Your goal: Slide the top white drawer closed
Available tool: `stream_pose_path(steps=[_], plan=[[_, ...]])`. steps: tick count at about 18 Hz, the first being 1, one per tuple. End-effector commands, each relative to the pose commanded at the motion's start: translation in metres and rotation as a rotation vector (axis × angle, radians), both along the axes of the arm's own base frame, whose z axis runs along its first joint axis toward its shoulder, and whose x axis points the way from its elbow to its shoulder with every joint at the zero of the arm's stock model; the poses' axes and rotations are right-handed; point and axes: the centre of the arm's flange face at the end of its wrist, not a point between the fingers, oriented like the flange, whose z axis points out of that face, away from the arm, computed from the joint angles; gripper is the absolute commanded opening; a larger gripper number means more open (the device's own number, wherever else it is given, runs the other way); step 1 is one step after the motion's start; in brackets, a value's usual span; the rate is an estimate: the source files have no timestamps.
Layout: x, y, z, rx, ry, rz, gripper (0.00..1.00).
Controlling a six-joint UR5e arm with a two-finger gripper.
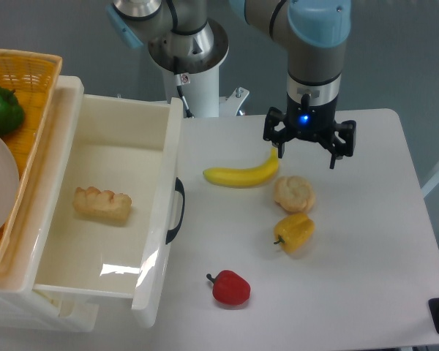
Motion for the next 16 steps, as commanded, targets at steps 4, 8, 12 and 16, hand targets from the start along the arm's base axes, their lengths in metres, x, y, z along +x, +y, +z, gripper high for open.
stream_pose_path(steps=[4,8,12,16], plan=[[-0.001,0.001,0.0,0.006,-0.003,0.002,1.0],[-0.005,-0.001,-0.003,0.035,-0.022,0.005,1.0],[-0.003,0.002,-0.011,0.029,-0.038,0.002,1.0],[-0.005,0.008,-0.034,0.014,-0.078,0.034,1.0]])
